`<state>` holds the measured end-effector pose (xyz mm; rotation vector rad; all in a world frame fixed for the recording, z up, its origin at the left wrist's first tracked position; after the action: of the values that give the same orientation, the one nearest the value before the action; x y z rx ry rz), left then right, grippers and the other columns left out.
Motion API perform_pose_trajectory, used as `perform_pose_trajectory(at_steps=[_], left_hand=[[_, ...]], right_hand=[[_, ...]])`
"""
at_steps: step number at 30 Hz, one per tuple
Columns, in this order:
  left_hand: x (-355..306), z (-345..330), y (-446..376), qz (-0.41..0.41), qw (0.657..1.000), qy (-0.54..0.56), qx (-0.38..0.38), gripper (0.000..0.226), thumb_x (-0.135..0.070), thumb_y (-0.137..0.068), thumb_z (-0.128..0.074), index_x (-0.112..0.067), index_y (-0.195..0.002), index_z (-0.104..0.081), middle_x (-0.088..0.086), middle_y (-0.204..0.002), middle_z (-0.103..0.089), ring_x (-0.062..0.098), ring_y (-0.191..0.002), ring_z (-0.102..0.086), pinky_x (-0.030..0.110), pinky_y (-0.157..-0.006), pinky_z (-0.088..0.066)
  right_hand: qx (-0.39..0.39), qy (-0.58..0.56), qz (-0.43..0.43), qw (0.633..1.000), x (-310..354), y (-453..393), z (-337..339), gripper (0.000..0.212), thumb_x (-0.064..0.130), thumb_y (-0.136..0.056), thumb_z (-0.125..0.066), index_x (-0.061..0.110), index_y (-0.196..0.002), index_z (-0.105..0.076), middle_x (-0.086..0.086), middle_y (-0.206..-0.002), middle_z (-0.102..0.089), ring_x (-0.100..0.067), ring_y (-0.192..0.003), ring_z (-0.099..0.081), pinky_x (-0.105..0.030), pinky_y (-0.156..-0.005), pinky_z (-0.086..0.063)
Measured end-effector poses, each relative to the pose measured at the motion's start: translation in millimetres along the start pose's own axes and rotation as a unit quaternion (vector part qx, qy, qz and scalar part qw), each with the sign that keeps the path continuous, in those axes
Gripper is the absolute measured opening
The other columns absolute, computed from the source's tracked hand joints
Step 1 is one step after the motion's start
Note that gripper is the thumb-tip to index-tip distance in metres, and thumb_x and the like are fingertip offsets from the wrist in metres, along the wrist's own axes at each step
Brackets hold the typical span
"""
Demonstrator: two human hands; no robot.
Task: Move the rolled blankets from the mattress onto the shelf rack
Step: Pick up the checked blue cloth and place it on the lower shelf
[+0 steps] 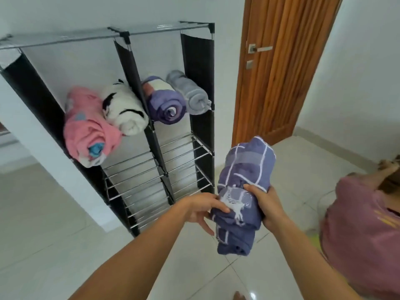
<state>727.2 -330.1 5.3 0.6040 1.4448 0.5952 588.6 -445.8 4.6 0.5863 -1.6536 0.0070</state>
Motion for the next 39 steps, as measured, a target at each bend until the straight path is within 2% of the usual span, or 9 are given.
perform_pose_trajectory(at_steps=[5,9,16,22,25,30,36,38,39], left_hand=[[-28.1,45.6,-51.2,0.060,0.997,-0.047,-0.012,0.058,-0.018,-0.084,-0.070,-0.022,-0.136,-0.046,0.009,-0.134,-0.053,0.030,-0.118,-0.054,0.060,-0.093,-0.050],[-34.1,65.0,-89.1,0.092,0.995,0.029,-0.006,0.063,-0.026,-0.083,-0.072,-0.018,-0.139,-0.044,0.009,-0.131,-0.049,0.032,-0.119,-0.050,0.059,-0.094,-0.049],[-40.4,112.9,-146.7,0.115,0.987,0.107,-0.033,0.075,-0.038,-0.075,-0.078,-0.017,-0.140,-0.045,0.009,-0.142,-0.049,0.033,-0.123,-0.051,0.054,-0.087,-0.053],[-43.9,181.6,-199.9,0.081,0.976,0.184,-0.087,0.045,-0.025,-0.083,-0.072,-0.016,-0.124,-0.055,0.007,-0.118,-0.065,0.025,-0.104,-0.061,0.047,-0.095,-0.051],[-47.3,219.5,-222.3,0.066,0.968,0.217,-0.106,0.045,-0.022,-0.083,-0.071,-0.018,-0.125,-0.055,0.012,-0.127,-0.064,0.031,-0.117,-0.060,0.051,-0.101,-0.048],[-64.7,278.4,-259.8,0.024,0.953,0.278,-0.120,0.040,-0.021,-0.090,-0.063,-0.016,-0.128,-0.054,0.012,-0.127,-0.062,0.027,-0.106,-0.061,0.046,-0.088,-0.052],[-80.4,319.2,-295.2,-0.003,0.938,0.311,-0.155,0.025,-0.017,-0.095,-0.055,-0.022,-0.119,-0.053,0.005,-0.107,-0.062,0.013,-0.083,-0.063,0.026,-0.055,-0.058],[-79.9,320.1,-303.6,0.002,0.941,0.301,-0.152,0.016,-0.017,-0.097,-0.051,-0.023,-0.112,-0.052,0.008,-0.105,-0.060,0.008,-0.079,-0.064,0.026,-0.057,-0.056],[-78.6,320.9,-308.1,0.007,0.944,0.290,-0.155,0.018,-0.020,-0.098,-0.050,-0.023,-0.116,-0.051,0.008,-0.113,-0.059,0.010,-0.089,-0.064,0.031,-0.065,-0.054]], right_hand=[[0.035,0.105,-0.014,0.994,4.0,-85.4,-32.7,0.072,0.025,-0.062,-0.084,0.012,-0.124,-0.050,-0.007,-0.115,-0.066,-0.027,-0.094,-0.068,-0.039,-0.076,-0.058],[0.053,0.213,-0.023,0.975,2.5,-138.9,-53.4,0.076,0.027,-0.070,-0.081,0.014,-0.134,-0.040,-0.012,-0.128,-0.059,-0.032,-0.104,-0.062,-0.045,-0.089,-0.053],[0.103,0.336,-0.013,0.936,9.3,-212.2,-108.1,0.082,0.032,-0.073,-0.078,0.011,-0.139,-0.035,-0.016,-0.136,-0.053,-0.035,-0.116,-0.057,-0.039,-0.093,-0.049],[0.122,0.382,0.000,0.916,7.3,-280.2,-161.7,0.085,0.033,-0.078,-0.075,0.010,-0.145,-0.027,-0.017,-0.143,-0.047,-0.036,-0.123,-0.052,-0.038,-0.097,-0.044],[0.129,0.407,0.002,0.904,8.8,-313.0,-192.4,0.092,0.036,-0.079,-0.073,0.008,-0.149,-0.020,-0.018,-0.149,-0.040,-0.036,-0.131,-0.045,-0.039,-0.104,-0.039],[0.148,0.428,0.016,0.891,17.3,-368.5,-244.4,0.090,0.034,-0.080,-0.071,0.009,-0.150,-0.021,-0.017,-0.147,-0.043,-0.036,-0.131,-0.045,-0.038,-0.102,-0.040],[0.160,0.467,0.032,0.869,18.6,-406.1,-262.4,0.055,0.015,-0.091,-0.055,0.007,-0.142,-0.038,-0.017,-0.141,-0.050,-0.035,-0.128,-0.048,-0.035,-0.100,-0.039],[0.165,0.487,0.027,0.857,7.2,-405.6,-254.6,0.053,0.009,-0.091,-0.049,0.009,-0.143,-0.039,-0.014,-0.143,-0.049,-0.033,-0.129,-0.048,-0.032,-0.101,-0.038],[0.162,0.497,0.028,0.852,0.8,-403.6,-249.1,0.053,0.007,-0.090,-0.047,0.009,-0.142,-0.040,-0.014,-0.144,-0.049,-0.032,-0.130,-0.048,-0.031,-0.102,-0.038]])
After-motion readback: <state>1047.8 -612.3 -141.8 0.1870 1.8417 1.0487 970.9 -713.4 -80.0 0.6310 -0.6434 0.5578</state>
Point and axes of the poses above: each hand's wrist, its own y-axis away from the middle knuckle, its own z-axis out of the back of the hand, x = y × z, the point moved 8 cm from there along -y, towards the middle knuckle
